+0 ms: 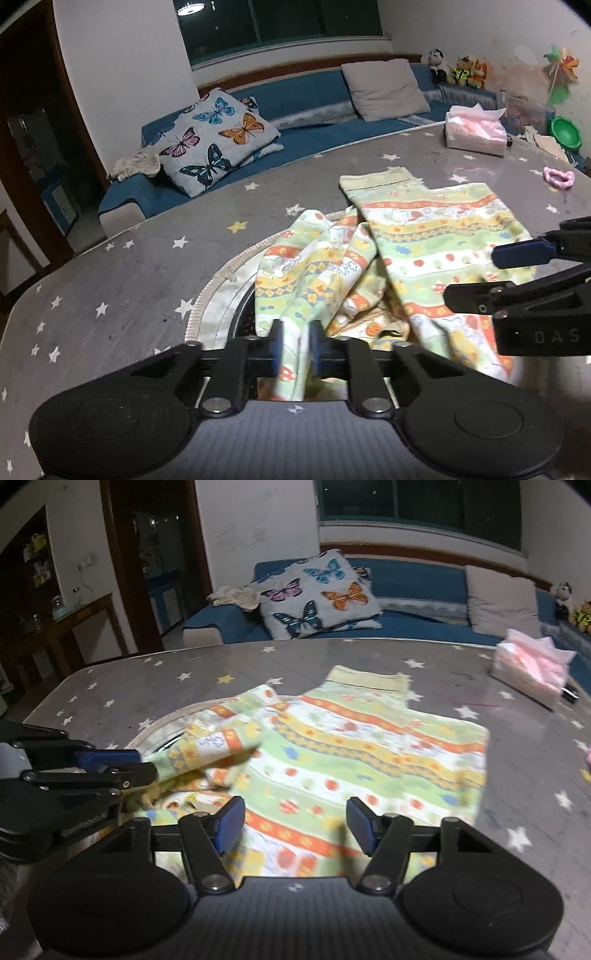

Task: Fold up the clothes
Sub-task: 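Grasp the striped shirt edge with the left gripper while the right gripper grasps another edge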

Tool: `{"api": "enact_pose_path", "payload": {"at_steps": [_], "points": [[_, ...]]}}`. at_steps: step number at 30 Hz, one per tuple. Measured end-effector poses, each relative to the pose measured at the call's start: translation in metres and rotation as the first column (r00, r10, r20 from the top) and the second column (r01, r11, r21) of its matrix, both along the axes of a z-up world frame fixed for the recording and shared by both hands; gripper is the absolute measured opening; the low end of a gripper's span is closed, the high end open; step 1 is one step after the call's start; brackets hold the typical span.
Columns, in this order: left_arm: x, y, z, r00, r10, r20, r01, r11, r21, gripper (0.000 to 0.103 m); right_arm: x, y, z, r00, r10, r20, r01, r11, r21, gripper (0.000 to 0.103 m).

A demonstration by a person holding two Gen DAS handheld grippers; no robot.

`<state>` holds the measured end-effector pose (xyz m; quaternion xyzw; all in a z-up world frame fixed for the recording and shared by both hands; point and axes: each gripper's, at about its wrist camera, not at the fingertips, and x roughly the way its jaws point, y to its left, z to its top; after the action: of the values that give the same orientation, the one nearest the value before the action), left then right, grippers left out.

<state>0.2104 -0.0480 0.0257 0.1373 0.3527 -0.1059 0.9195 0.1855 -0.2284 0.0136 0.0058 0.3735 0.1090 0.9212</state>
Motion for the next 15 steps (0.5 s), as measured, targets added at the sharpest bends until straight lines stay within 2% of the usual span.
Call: {"api": "enact_pose_path", "payload": {"at_steps": [7,9,11,12,13,14,15], "points": [[0.005,0.005,-0.003,1.000,-0.006,-0.002,0.006,1.000,-0.017,0.010,0.022,0.032,-0.008,0.999,0.047,-0.028,-0.048,0.998,-0.037,0.060],[0.007,0.002,-0.004,1.000,-0.014,-0.007,0.014,1.000,-0.012,0.010,0.026,0.041,-0.011,0.998,0.051,-0.039,-0.054,0.995,-0.086,0.055],[0.009,0.002,-0.005,1.000,-0.012,-0.006,0.012,1.000,-0.009,0.009,0.028,0.045,-0.015,0.998,0.045,-0.045,-0.051,0.989,-0.135,0.036],[0.009,0.004,-0.005,1.000,-0.005,-0.002,0.005,1.000,-0.011,0.008,0.028,0.042,-0.016,0.998,0.046,-0.051,-0.052,0.989,-0.139,0.032],[0.009,0.007,-0.004,1.000,0.003,0.002,-0.003,1.000,-0.024,0.007,0.026,0.038,-0.014,0.998,0.039,-0.051,-0.046,0.990,-0.132,0.019],[0.009,0.012,-0.002,1.000,0.013,0.005,-0.012,0.999,-0.042,0.005,0.024,0.034,-0.013,0.998,0.033,-0.051,-0.039,0.991,-0.125,0.010],[0.008,0.015,-0.001,1.000,0.026,0.009,-0.025,0.998,-0.053,0.004,0.021,0.028,-0.010,0.999,0.023,-0.043,-0.028,0.992,-0.119,0.009]]}}
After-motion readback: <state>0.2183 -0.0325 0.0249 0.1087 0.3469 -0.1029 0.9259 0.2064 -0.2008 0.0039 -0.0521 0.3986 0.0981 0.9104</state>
